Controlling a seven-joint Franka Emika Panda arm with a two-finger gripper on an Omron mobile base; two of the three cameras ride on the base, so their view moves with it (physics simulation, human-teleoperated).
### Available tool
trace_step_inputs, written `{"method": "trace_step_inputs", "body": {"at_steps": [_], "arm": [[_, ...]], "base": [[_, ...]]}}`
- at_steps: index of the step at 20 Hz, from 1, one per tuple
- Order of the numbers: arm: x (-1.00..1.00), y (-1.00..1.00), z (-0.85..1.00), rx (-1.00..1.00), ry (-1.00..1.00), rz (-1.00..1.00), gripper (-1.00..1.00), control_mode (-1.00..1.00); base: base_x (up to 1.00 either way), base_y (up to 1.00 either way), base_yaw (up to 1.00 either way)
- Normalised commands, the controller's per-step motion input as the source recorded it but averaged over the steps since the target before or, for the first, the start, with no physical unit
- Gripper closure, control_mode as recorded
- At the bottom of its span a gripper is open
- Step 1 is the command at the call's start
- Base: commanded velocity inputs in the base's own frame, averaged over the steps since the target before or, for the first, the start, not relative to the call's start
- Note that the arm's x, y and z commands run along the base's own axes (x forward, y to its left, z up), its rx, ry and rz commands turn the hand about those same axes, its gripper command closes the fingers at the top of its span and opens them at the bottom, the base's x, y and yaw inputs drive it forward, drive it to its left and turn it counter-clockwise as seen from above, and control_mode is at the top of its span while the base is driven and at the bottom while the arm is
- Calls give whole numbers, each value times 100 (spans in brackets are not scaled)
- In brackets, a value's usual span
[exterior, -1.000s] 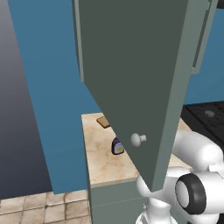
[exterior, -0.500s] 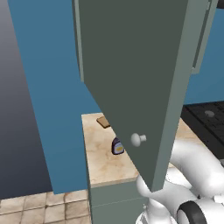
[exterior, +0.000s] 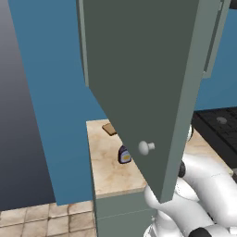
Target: Pick the mayonnaise and condiment bottle from the counter and place them in the cabinet.
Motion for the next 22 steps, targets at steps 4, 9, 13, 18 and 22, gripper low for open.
{"method": "trace_step_inputs", "body": {"at_steps": [4,9,13,18,22], "arm": [[-21,0,53,0,-1,-2,100,-100],[-16,0,49,0,0,-2,100,-100],[-20,0,50,0,-1,-3,100,-100],[-18,0,51,0,-3,-3,100,-100],[-12,0,54,0,-4,-2,100,-100]], "base": [[0,0,0],[0,0,0],[0,0,0],[0,0,0],[0,0,0]]}}
